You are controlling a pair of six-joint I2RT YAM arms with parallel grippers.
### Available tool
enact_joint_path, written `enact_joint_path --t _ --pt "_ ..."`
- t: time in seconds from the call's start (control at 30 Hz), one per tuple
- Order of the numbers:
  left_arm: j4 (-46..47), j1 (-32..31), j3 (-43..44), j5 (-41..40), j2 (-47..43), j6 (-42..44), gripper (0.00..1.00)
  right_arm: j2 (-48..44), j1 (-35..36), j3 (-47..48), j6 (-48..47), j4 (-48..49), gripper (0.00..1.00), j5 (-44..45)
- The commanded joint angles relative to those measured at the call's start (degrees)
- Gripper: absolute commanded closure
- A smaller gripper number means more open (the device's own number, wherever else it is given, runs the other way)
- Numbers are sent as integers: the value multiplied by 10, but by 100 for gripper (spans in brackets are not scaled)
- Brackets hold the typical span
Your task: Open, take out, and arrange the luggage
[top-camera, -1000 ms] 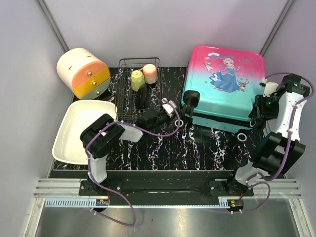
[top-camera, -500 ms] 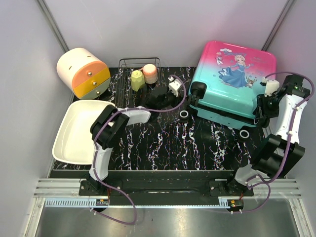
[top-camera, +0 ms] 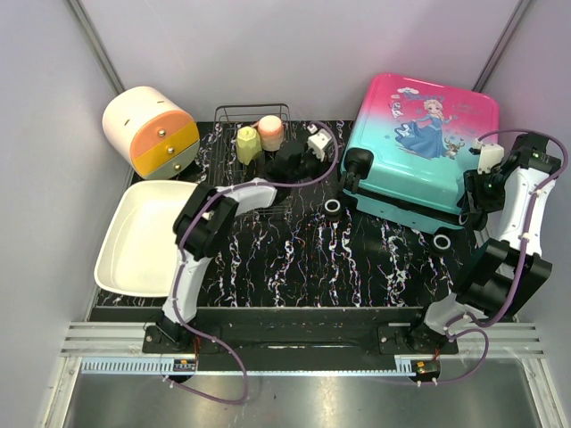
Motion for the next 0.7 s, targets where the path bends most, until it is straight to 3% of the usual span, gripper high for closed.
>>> enact_joint_path --t 0.0,0.27,0.53,0.6,0.63,0.67 --pt "86 49 124 -88 38 37 100 -2 -15 -2 -142 7 100 94" --pt "183 49 201 -12 112 22 100 1 -16 6 -150 -8 100 73" --pt "151 50 364 -14 216 20 99 -5 -10 1 -145 -25 100 45" --pt "154 51 363 -22 208 16 84 -4 -8 4 -137 -34 100 33" --pt "154 51 341 -26 196 4 55 0 -7 20 -132 -54 100 24" --pt "155 53 322 -25 181 -3 44 8 -4 31 -121 -65 100 1"
